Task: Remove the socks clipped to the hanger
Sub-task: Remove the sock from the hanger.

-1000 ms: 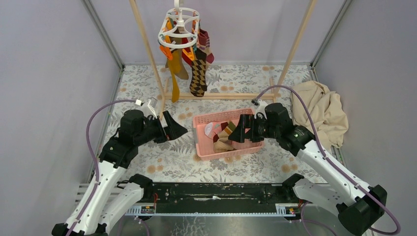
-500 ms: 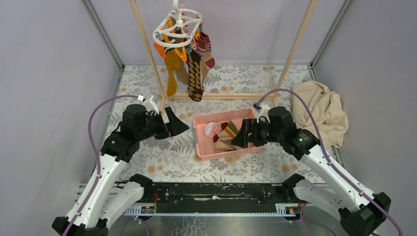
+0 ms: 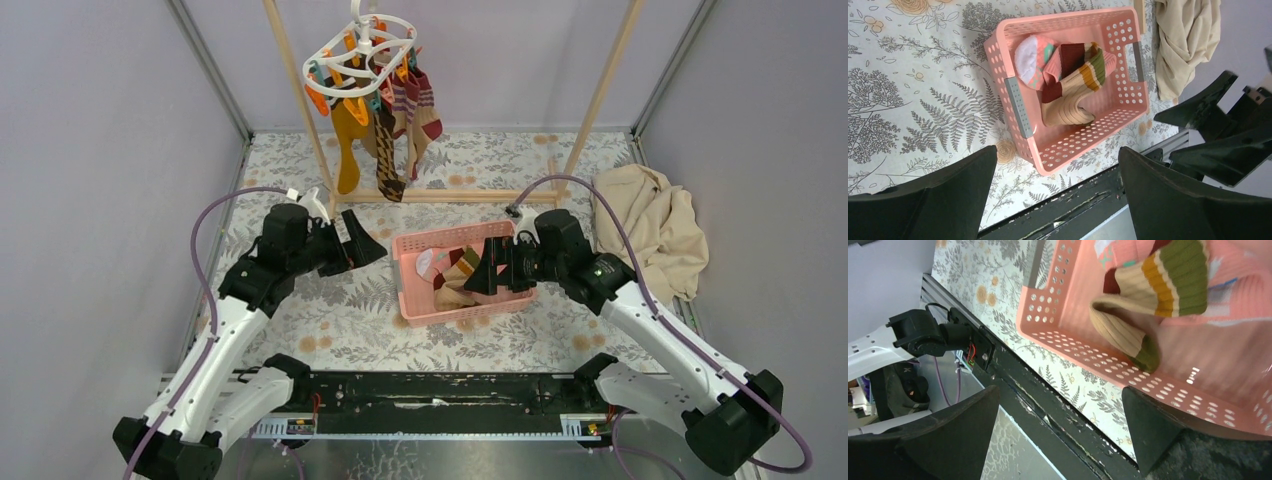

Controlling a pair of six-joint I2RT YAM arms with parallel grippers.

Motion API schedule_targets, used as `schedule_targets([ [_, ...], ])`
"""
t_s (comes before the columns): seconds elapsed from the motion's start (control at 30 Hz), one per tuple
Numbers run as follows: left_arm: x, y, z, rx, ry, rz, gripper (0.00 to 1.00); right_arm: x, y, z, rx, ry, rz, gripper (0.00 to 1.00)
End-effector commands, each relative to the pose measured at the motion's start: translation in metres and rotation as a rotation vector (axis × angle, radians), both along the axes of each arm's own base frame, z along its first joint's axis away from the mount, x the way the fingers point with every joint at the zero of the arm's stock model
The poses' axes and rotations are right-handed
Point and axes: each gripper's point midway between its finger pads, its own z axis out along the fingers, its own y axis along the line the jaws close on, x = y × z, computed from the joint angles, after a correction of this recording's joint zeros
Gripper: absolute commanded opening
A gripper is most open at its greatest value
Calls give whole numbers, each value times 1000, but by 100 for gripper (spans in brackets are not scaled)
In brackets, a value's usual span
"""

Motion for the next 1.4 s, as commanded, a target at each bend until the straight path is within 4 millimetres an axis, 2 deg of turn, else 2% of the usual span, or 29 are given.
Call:
schedule_targets([
  [0.0, 16, -6, 19, -27, -78, 22, 99, -9, 6, -8, 64, 48, 8, 100],
  [0.2, 17, -6, 28, -74, -138, 41, 99, -20, 1, -9, 75, 33, 30, 100],
  [0.43, 5, -16, 7, -135, -80, 1, 99, -28, -19, -17, 40, -9, -38, 100],
  [0.53, -4, -15, -4, -108, -40, -28, 99, -36, -15, -23, 88, 41, -45, 100],
  [0.63, -10, -11, -8, -77, -17, -32, 99, -43, -8, -20, 143, 93, -29, 100],
  [0.8, -6, -16, 8, -111, -39, -39, 99, -48, -11, -21, 145, 107, -38, 100],
  [1.0, 2, -17, 30, -104, -99, -49, 99, -50, -13, -4, 205, 62, -65, 100],
  [1.17, 6, -17, 16, -60, -79, -63, 99, -34, -24, -9, 124, 22, -143, 100],
  [1.27, 10, -15, 9, -38, -90, -60, 99, -18, -15, -13, 71, 62, -133, 100],
  [1.37, 11, -14, 7, -22, -109, -71, 99, 8, -1, -13, 68, 44, -142, 100],
])
